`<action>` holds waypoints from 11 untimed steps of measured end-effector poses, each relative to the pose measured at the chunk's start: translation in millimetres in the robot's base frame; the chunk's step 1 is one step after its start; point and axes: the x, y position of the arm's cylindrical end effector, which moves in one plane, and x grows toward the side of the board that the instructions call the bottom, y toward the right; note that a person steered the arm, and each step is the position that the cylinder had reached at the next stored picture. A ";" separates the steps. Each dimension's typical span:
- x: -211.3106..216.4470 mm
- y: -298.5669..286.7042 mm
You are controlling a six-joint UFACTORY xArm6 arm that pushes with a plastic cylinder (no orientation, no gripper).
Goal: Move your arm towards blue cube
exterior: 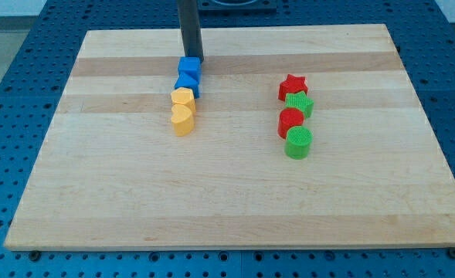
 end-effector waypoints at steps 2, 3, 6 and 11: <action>0.0 1.3; 0.0 1.4; -15.7 83.9; -26.0 79.1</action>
